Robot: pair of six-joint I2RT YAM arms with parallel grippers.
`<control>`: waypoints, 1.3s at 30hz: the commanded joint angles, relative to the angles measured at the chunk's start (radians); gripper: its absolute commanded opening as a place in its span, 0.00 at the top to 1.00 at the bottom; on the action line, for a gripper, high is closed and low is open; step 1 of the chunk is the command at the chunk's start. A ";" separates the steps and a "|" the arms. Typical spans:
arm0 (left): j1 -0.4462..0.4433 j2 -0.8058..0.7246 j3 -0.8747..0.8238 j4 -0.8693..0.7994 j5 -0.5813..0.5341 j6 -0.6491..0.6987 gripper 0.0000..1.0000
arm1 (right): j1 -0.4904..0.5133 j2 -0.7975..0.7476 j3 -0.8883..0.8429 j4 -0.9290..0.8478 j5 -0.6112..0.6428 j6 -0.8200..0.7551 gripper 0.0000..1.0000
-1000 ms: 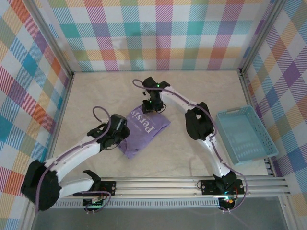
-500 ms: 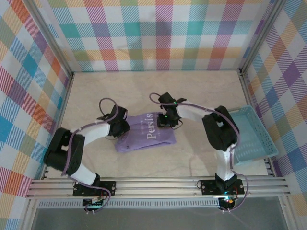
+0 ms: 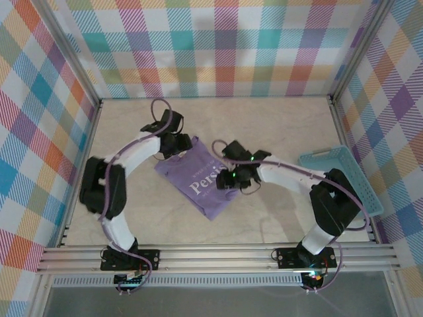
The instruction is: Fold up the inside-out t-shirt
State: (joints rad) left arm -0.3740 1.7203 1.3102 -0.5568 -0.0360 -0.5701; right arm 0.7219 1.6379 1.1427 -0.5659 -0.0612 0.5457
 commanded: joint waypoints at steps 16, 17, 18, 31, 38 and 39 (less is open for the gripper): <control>0.004 -0.102 -0.451 0.324 0.071 -0.214 0.48 | -0.081 0.161 -0.022 0.055 -0.092 -0.088 0.62; 0.010 -0.076 -0.424 0.317 0.063 -0.198 0.51 | -0.054 0.131 -0.063 0.061 -0.087 -0.069 0.63; 0.017 -0.044 -0.392 0.317 0.065 -0.175 0.55 | -0.020 0.100 -0.105 0.073 -0.084 -0.040 0.64; 0.012 -0.017 -0.207 0.148 0.043 -0.007 0.66 | -0.008 -0.110 -0.152 0.088 0.016 0.065 0.50; 0.056 -0.077 -0.236 0.178 0.105 -0.025 0.51 | -0.163 0.070 0.046 0.122 -0.101 0.018 0.40; 0.067 -0.062 -0.227 0.190 0.128 -0.026 0.51 | -0.178 0.107 0.076 0.127 -0.118 0.024 0.41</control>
State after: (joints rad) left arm -0.3401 1.6444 1.0950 -0.4030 0.0448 -0.6010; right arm 0.5659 1.6577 1.1660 -0.4488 -0.1181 0.5865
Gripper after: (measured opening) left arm 0.492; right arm 0.594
